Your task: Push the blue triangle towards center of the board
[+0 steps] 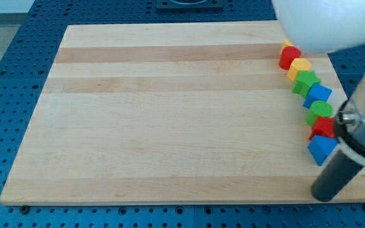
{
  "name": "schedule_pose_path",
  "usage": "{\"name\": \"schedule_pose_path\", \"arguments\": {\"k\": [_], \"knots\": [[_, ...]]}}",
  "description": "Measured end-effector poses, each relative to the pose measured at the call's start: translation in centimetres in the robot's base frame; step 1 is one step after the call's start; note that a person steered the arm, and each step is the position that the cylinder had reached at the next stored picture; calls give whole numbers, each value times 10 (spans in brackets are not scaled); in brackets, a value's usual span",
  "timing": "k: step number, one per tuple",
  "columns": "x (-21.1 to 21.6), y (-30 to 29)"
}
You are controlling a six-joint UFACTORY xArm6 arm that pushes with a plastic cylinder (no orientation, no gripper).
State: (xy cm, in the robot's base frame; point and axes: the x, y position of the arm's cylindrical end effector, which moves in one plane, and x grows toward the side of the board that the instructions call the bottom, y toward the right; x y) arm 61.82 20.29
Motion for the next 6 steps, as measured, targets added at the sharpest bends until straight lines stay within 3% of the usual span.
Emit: {"name": "schedule_pose_path", "arguments": {"k": [1,3,5,6], "knots": [[-8,51],[-47,39],[-56,-62],[-55,-81]]}}
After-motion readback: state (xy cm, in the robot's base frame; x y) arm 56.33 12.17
